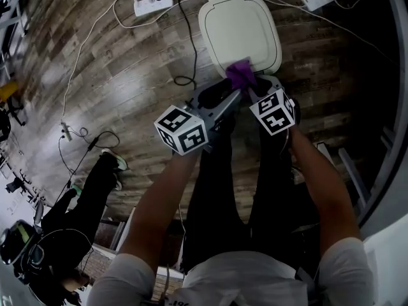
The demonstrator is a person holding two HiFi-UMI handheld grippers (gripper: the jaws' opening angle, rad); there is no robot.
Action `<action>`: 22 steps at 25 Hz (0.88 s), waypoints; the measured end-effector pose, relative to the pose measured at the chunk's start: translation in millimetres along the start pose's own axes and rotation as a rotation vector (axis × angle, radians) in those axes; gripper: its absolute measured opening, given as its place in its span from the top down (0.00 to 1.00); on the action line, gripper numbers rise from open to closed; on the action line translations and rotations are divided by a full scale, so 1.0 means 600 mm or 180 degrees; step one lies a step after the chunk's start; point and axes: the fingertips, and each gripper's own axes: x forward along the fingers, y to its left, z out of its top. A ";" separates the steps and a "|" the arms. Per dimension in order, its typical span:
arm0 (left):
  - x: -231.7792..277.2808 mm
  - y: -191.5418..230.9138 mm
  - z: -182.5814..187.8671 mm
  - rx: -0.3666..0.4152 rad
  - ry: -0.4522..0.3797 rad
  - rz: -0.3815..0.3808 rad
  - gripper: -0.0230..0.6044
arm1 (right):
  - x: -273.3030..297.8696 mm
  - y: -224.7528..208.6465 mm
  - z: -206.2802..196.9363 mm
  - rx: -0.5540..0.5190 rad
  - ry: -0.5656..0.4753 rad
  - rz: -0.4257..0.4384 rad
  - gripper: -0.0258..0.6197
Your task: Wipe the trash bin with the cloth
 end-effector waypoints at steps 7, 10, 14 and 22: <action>0.064 -0.011 -0.006 -0.0010 0.0061 0.0000 0.72 | -0.007 -0.033 -0.016 -0.0038 -0.0055 0.0075 0.82; 0.088 -0.024 -0.010 -0.0005 0.0113 -0.0014 0.72 | -0.022 -0.058 -0.032 -0.0024 -0.0060 0.0040 0.82; 0.119 -0.039 -0.010 0.0007 0.0168 -0.0032 0.72 | -0.040 -0.108 -0.057 0.0041 0.0009 -0.0073 0.82; 0.183 -0.062 -0.011 0.0016 0.0203 -0.0059 0.72 | -0.058 -0.175 -0.087 0.0130 0.0018 -0.0194 0.82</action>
